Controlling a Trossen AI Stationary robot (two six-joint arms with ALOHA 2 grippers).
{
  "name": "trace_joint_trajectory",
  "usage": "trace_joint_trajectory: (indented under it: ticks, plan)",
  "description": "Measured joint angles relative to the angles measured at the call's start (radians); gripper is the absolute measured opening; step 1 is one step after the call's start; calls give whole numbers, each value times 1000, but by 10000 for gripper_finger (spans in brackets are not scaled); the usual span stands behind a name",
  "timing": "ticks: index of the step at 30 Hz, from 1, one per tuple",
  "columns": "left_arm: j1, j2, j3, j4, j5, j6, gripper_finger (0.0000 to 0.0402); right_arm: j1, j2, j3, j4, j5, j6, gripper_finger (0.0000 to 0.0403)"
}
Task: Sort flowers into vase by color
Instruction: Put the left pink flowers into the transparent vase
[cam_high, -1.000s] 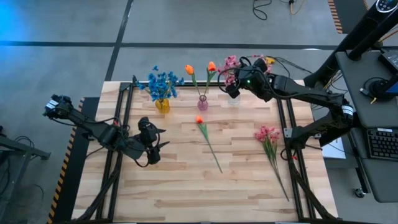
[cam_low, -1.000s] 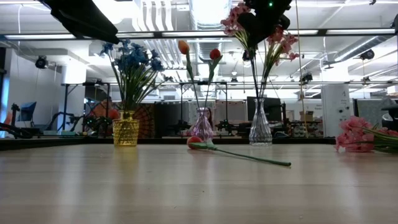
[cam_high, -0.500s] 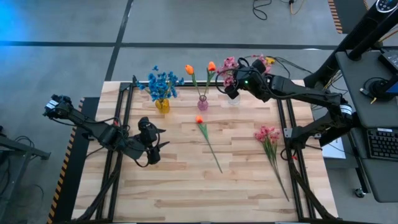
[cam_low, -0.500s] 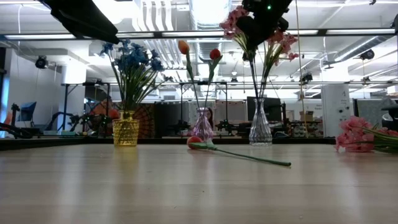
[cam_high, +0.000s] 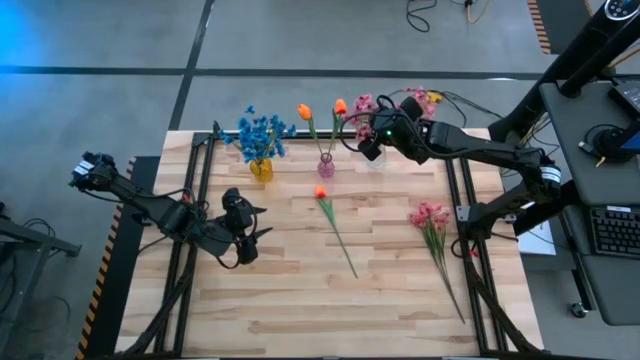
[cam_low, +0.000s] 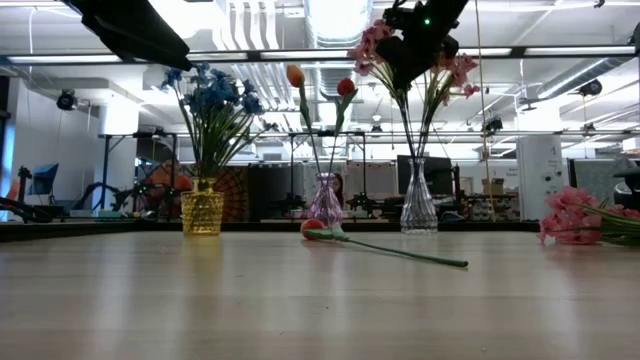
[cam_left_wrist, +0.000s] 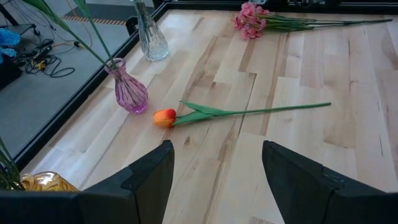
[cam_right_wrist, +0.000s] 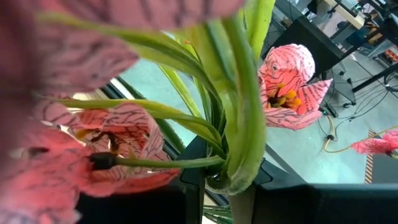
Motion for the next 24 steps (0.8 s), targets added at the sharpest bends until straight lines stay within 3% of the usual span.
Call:
trace_joint_trajectory:
  ticks: [24]
  plan:
    - [0, 0, 0, 0, 0, 0, 225, 0, 0, 0, 0, 0, 10, 38]
